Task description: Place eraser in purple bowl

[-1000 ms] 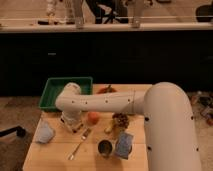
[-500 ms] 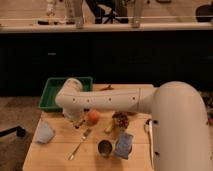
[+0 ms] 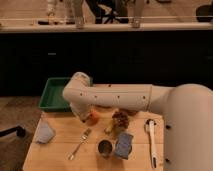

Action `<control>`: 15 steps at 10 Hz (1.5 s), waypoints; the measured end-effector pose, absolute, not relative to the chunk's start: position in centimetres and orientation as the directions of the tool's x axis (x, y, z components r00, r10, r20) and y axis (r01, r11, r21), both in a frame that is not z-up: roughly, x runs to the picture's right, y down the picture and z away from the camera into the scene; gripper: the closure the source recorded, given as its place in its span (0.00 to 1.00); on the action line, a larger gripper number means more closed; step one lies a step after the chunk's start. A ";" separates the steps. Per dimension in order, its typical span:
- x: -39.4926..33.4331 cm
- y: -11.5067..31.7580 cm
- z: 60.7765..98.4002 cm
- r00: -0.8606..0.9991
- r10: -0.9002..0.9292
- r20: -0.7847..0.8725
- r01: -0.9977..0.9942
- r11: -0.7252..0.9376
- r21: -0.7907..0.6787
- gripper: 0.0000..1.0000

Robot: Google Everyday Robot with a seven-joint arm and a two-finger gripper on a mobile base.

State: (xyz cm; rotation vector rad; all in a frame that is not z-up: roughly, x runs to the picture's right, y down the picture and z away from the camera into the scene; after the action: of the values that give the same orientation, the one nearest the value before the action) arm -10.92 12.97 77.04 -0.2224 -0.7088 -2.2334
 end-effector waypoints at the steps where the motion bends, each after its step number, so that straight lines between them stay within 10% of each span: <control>1: -9.8 12.2 77.0 -0.673 -0.638 0.374 0.738 -0.542 0.403 1.00; 15: -0.3 7.5 77.1 -0.507 -0.741 0.441 0.862 -0.428 0.272 1.00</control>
State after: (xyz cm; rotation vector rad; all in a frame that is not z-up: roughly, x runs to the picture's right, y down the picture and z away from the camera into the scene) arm -0.35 7.49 77.13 -0.3124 -0.5765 -2.0379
